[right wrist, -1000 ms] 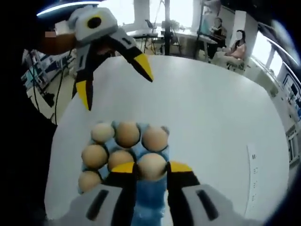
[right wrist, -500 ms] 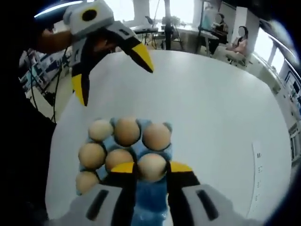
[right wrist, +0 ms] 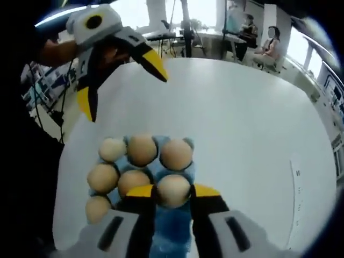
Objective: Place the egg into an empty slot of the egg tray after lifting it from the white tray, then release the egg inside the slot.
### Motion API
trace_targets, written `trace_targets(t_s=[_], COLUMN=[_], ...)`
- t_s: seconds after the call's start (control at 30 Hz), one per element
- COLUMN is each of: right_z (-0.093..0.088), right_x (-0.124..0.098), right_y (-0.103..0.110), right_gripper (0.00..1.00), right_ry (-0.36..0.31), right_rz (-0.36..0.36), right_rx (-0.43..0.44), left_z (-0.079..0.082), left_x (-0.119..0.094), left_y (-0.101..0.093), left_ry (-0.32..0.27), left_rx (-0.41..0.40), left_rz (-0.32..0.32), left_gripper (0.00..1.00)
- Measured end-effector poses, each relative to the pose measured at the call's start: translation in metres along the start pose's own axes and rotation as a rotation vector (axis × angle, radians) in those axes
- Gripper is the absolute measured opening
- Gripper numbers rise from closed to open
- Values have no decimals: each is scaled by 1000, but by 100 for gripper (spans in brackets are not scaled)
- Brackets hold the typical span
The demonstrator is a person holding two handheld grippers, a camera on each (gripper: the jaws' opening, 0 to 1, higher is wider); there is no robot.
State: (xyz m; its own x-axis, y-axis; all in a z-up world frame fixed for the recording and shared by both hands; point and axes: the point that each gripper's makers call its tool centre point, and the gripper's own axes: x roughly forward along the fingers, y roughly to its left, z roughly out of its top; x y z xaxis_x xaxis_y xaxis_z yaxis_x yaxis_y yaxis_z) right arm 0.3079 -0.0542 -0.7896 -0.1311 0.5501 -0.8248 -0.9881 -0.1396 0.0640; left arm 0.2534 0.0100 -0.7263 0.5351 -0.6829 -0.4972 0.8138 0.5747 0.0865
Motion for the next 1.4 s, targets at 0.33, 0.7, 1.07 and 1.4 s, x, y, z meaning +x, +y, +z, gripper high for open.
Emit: trace_targets(t_s=[0.33, 0.7, 1.07, 1.4], right_z=[-2, -49, -112, -156], right_x=[-14, -46, -84, -108], right_y=[-3, -1, 2, 5], right_gripper=[23, 19, 19, 19], right_ry=[-72, -107, -75, -18], right_rz=[-31, -105, -174, -225], right_rx=[92, 192, 267, 306], left_z=[3, 12, 12, 14], left_x=[0, 5, 3, 6], left_y=[-1, -5, -6, -6], left_ry=[6, -8, -2, -2], left_rx=[18, 25, 26, 35], left_rz=[3, -6, -5, -11], left_gripper=[64, 64, 64, 64])
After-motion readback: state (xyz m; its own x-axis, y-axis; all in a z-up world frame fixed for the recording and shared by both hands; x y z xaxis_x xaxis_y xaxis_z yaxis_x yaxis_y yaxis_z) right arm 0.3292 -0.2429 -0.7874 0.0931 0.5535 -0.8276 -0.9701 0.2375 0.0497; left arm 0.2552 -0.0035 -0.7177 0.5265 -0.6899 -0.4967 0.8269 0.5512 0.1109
